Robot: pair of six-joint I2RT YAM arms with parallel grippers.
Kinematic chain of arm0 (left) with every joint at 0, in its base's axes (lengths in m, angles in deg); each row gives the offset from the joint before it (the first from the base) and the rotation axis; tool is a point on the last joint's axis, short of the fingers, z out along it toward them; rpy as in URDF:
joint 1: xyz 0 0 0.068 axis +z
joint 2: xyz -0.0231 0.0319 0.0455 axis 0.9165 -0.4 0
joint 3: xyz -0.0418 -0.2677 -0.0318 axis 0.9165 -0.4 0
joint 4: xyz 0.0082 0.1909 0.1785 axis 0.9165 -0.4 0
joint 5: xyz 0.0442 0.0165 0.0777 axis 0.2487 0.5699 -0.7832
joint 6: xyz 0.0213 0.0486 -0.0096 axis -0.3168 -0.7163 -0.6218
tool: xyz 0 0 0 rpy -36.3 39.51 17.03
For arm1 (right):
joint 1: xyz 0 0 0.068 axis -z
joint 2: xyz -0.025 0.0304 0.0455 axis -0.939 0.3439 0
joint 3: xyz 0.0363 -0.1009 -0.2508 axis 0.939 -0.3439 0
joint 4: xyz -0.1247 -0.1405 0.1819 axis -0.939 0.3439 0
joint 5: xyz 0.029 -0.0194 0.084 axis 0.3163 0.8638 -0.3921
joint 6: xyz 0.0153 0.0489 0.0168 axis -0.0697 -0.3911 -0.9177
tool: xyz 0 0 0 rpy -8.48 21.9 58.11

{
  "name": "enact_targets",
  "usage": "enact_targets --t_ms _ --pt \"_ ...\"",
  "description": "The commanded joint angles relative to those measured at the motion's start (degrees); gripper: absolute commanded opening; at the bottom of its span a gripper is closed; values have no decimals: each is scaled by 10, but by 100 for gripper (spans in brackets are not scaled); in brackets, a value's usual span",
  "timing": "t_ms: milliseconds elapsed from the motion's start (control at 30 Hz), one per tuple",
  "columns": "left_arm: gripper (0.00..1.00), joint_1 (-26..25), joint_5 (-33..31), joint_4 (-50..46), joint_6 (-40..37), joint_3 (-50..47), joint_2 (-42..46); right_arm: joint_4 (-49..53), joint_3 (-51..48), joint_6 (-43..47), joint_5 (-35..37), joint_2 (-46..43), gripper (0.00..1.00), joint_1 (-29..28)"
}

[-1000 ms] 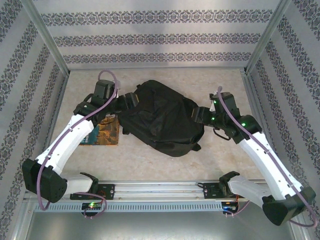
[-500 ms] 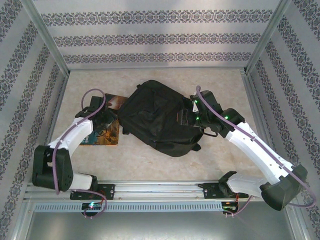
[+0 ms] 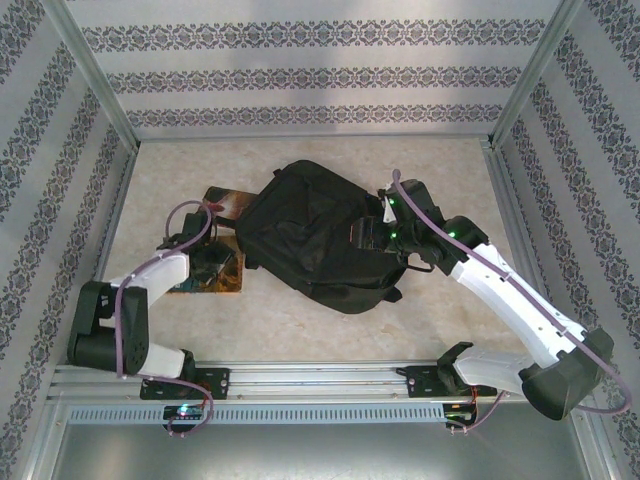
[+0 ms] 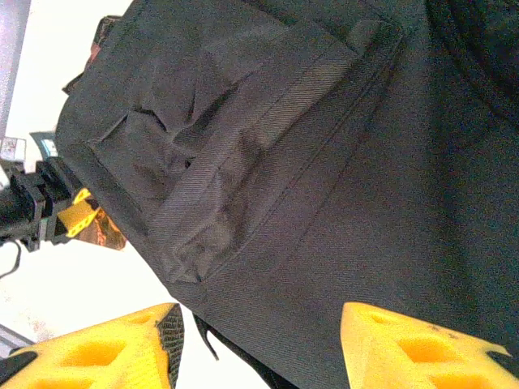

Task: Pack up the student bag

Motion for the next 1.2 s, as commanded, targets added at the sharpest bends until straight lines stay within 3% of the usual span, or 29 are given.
enact_targets --t_ms 0,200,367,500,767,967,1167 --pt "52 -15 27 -113 15 -40 30 -18 9 -7 -29 28 55 -8" --pt "49 -24 39 -198 -4 -60 67 -17 59 27 -85 119 55 -45" --pt "41 -44 70 -180 -32 -81 47 2 114 55 -99 202 53 -94" --pt "33 -92 70 -176 -52 -74 13 7 131 63 -93 235 53 -113" --pt "29 -160 91 -187 -96 -81 -21 34 204 102 -103 333 51 -168" --pt "25 -181 80 -202 -126 -87 -21 33 255 102 -118 402 48 -172" --pt "20 -230 90 -190 -136 -84 -37 29 268 75 -52 452 45 -149"
